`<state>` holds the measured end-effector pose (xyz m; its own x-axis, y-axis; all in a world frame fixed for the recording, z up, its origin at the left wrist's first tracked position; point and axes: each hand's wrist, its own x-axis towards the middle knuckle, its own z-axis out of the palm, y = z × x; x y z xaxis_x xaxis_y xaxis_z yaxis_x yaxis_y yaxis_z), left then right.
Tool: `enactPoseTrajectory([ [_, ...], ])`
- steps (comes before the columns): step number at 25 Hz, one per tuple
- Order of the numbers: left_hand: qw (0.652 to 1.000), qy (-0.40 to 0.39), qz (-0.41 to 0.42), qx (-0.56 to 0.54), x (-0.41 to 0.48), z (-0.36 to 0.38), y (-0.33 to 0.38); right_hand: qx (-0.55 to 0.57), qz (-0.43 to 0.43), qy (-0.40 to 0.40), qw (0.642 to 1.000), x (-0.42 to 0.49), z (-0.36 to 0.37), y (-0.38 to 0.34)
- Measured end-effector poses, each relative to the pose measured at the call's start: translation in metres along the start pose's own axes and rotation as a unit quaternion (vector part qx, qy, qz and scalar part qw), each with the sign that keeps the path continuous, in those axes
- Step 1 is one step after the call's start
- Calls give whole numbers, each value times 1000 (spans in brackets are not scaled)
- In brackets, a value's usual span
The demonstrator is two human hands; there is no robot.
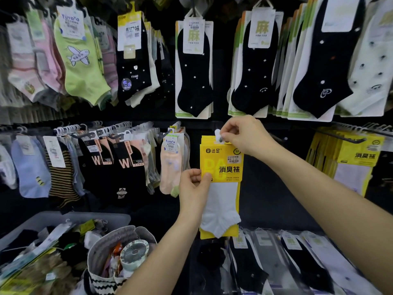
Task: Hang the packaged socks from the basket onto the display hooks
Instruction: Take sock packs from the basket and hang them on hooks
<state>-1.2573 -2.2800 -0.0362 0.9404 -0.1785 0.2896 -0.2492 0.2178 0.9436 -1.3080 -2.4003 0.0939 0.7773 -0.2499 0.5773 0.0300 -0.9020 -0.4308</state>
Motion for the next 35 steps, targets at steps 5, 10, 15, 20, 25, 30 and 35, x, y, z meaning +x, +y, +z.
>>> enactPoseTrajectory([
  [5, 998, 24, -23, 55, 5, -3, -15, 34, 25, 17, 999, 0, 16, 8],
  [10, 994, -4, -54, 100, -27, -29, -50, 163, -8, 153, 975, -62, 26, 29],
  [15, 971, 13, -191, 144, -105, -79, -144, 193, 124, -27, 973, -218, 127, 86],
  [20, 899, 83, -371, 218, -196, -133, -247, 133, 287, -317, 894, -358, 238, 119],
  [25, 826, 135, -502, 215, -266, -186, -300, 114, 343, -436, 824, -446, 305, 114],
  [30, 794, 117, -555, 220, -283, -214, -329, -2, 346, -466, 814, -467, 361, 103],
  [35, 777, 109, -592, 185, -287, -212, -342, 8, 416, -461, 784, -484, 393, 98],
])
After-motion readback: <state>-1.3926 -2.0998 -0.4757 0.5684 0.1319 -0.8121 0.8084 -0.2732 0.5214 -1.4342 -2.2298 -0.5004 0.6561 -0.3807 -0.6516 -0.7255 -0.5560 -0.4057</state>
